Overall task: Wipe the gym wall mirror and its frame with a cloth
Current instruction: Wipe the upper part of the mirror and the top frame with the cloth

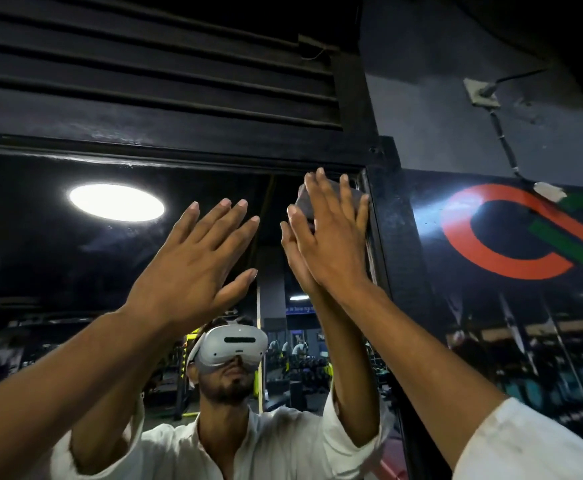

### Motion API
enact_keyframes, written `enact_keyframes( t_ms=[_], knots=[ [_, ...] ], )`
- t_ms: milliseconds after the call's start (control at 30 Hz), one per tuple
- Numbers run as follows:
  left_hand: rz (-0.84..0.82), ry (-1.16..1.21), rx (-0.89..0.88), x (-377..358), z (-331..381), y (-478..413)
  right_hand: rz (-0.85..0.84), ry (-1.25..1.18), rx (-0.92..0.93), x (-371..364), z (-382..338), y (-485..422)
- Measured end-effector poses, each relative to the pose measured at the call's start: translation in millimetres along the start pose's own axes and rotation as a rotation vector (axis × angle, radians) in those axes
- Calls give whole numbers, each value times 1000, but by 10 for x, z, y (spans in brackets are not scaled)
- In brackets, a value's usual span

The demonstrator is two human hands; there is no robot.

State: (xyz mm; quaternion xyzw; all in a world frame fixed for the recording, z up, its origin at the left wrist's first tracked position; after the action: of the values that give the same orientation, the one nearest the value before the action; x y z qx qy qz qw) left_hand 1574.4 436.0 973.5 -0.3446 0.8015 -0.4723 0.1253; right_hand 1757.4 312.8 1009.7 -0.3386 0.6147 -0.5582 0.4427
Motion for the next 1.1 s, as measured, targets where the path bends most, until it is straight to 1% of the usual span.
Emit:
enact_keyframes(
  t_ms=[67, 133, 200, 233, 300, 333, 367, 433, 467, 600, 700, 833, 967, 1033, 1100],
  knots=[
    [5, 2, -4, 8, -2, 0, 99, -94, 27, 26, 26, 23],
    [2, -1, -3, 9, 0, 3, 121, -240, 49, 66, 56, -14],
    [-5, -2, 1, 7, -2, 4, 175, -347, -20, 62, 50, -55],
    [-8, -4, 2, 6, -3, 6, 199, -324, -73, 26, 41, -72],
    [-10, -9, 2, 4, 2, 8, 215, -118, -128, -67, 23, -82],
    [-10, -11, 2, 2, 5, 8, 177, -32, -124, -87, 15, -67],
    [-9, -12, 3, 1, 5, 9, 104, 16, -110, -88, -7, -41],
    [-6, -14, 5, -2, 7, 7, -15, 42, -96, -55, 25, -7],
    [-5, -16, 7, -4, 7, 7, -45, 45, -89, -23, 37, 8],
    [0, -15, 5, -10, 3, 4, -71, 106, -55, 17, 69, -59],
    [7, -8, 6, -4, 8, 2, -85, 65, -63, 47, 20, -33],
    [-2, 2, 14, 15, 22, 9, -150, -44, 36, 174, -155, 555],
    [9, -2, 21, 29, 38, 23, -207, -40, 181, 328, -129, 1256],
    [12, -2, 23, 38, 53, 24, -234, -27, 183, 319, -7, 1181],
    [8, -2, 26, 46, 60, 21, -246, -20, 126, 271, 63, 863]
  ],
)
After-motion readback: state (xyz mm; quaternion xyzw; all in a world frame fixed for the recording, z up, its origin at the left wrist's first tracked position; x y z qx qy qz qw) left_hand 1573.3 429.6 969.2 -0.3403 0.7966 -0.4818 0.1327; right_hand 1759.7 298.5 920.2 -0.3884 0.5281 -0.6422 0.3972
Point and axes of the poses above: each hand's wrist, its own y-axis away from the middle knuckle, its own x-axis out of the back of the hand, z = x × y, the point moved 3 cm from there along -y, towards the middle knuckle, and after that the axes turned 2 degrees about y, right-handed, at the moved point
